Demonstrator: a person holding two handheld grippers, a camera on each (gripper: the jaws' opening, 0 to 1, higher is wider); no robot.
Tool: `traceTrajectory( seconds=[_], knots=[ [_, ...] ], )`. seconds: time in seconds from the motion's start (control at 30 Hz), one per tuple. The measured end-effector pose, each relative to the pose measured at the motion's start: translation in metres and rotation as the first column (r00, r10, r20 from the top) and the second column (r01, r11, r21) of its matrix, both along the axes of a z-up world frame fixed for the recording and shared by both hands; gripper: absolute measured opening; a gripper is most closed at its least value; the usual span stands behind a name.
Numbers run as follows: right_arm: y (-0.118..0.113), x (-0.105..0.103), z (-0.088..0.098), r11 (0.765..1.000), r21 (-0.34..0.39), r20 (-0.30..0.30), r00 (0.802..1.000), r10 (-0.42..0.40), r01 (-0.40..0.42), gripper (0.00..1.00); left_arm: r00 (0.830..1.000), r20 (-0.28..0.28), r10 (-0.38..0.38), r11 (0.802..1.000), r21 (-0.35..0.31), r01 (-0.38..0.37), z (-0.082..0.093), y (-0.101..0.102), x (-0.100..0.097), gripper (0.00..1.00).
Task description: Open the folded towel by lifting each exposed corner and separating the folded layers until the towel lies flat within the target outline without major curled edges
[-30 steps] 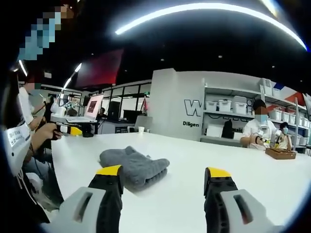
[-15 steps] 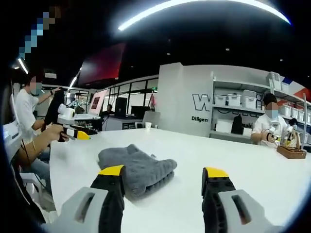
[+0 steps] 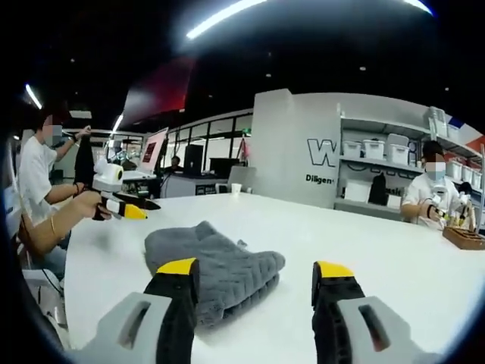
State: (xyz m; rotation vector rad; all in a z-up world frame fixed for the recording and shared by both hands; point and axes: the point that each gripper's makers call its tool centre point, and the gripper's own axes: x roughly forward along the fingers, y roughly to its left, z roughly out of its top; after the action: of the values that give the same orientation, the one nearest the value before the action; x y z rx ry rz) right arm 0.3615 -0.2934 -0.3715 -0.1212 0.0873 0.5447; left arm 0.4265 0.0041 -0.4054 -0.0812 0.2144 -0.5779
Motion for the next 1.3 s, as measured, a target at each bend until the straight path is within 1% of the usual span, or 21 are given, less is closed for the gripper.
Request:
traceTrajectory(
  seconds=[0.13, 0.23, 0.33, 0.47, 0.7, 0.97, 1.13, 1.2, 1.3],
  knots=[
    [0.005, 0.002, 0.000, 1.000, -0.021, 0.003, 1.000, 0.009, -0.009, 0.58, 1.000, 0.005, -0.004, 1.000, 0.005, 0.004, 0.002, -0.003, -0.001, 0.91],
    [0.006, 0.001, 0.001, 1.000, -0.020, 0.009, 1.000, 0.019, -0.019, 0.57, 1.000, 0.010, -0.001, 1.000, 0.006, 0.001, 0.003, -0.004, -0.002, 0.91],
    [0.006, 0.004, 0.001, 1.000, -0.017, 0.013, 1.000, 0.022, -0.022, 0.57, 1.000, 0.005, 0.006, 1.000, 0.009, -0.006, 0.003, -0.003, 0.002, 0.91],
    [0.007, 0.010, -0.002, 1.000, -0.003, -0.004, 1.000, 0.023, -0.023, 0.56, 1.000, -0.001, 0.002, 1.000, 0.010, -0.002, 0.002, -0.004, 0.007, 0.91],
    [0.014, 0.022, -0.003, 0.999, 0.006, -0.002, 0.999, 0.033, -0.033, 0.53, 1.000, -0.025, -0.001, 1.000, 0.014, 0.001, -0.004, -0.006, 0.019, 0.90],
    [0.024, 0.039, -0.016, 0.999, 0.006, -0.032, 0.999, 0.040, -0.040, 0.51, 0.998, -0.059, -0.001, 1.000, 0.029, 0.003, -0.018, -0.006, 0.034, 0.88],
    [0.029, 0.048, -0.020, 0.999, 0.004, -0.040, 0.998, 0.039, -0.039, 0.50, 0.997, -0.071, -0.014, 1.000, 0.011, 0.015, -0.022, -0.009, 0.039, 0.85],
    [0.033, 0.053, -0.021, 0.999, -0.003, -0.042, 0.998, 0.040, -0.040, 0.49, 0.997, -0.073, -0.024, 1.000, -0.007, 0.023, -0.023, -0.013, 0.041, 0.83],
    [0.037, 0.060, -0.024, 0.999, -0.005, -0.047, 0.998, 0.042, -0.042, 0.48, 0.997, -0.076, -0.034, 0.999, -0.015, 0.033, -0.026, -0.018, 0.046, 0.81]
  ],
)
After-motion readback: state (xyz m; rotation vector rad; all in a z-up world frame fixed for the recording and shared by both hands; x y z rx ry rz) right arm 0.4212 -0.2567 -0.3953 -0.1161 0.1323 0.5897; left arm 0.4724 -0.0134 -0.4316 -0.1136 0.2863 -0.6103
